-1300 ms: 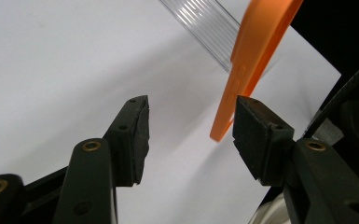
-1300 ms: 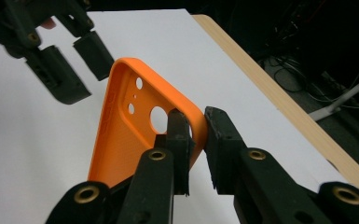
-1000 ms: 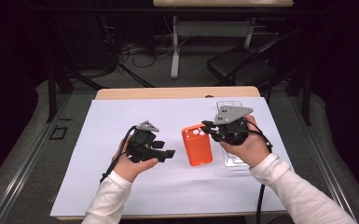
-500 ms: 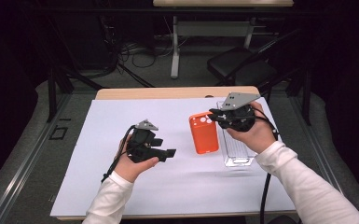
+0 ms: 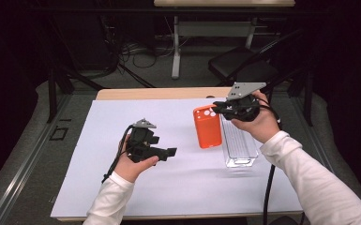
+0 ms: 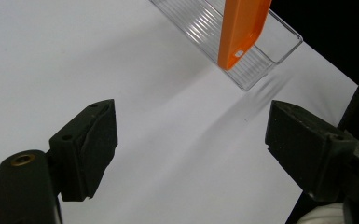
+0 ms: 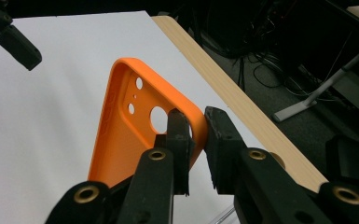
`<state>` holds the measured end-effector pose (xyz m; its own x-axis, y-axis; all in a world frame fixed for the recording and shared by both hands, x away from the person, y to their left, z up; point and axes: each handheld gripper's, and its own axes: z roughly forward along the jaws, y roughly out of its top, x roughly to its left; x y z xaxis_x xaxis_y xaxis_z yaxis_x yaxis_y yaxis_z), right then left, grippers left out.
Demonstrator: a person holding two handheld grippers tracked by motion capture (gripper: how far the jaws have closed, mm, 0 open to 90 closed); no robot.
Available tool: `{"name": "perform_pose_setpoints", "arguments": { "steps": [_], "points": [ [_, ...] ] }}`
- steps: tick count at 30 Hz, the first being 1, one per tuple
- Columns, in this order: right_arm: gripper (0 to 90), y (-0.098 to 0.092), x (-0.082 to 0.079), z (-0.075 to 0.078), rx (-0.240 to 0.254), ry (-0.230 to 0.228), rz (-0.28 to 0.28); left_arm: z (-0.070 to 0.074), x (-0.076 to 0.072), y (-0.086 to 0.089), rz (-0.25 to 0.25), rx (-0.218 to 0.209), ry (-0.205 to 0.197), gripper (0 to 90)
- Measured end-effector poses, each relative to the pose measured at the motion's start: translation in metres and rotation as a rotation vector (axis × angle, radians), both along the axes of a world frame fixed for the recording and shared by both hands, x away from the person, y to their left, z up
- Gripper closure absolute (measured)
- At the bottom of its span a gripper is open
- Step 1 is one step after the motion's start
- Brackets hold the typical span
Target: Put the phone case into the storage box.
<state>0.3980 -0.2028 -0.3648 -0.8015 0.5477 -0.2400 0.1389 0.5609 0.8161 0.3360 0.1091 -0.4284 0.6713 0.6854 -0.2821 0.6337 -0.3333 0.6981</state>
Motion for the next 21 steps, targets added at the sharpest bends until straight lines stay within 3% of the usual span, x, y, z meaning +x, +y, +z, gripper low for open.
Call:
{"name": "perform_pose_setpoints", "arguments": {
  "steps": [12, 21],
  "points": [
    [80.6, -0.011, 0.016, 0.008, 0.005, -0.010, -0.025, 0.000, 0.001, 0.001, 0.016, -0.017, 0.002, 17.3],
    [80.6, -0.013, 0.029, 0.013, -0.020, -0.012, -0.037, 0.001, 0.000, 0.001, 0.006, -0.020, -0.001, 15.9]
  ]
}}
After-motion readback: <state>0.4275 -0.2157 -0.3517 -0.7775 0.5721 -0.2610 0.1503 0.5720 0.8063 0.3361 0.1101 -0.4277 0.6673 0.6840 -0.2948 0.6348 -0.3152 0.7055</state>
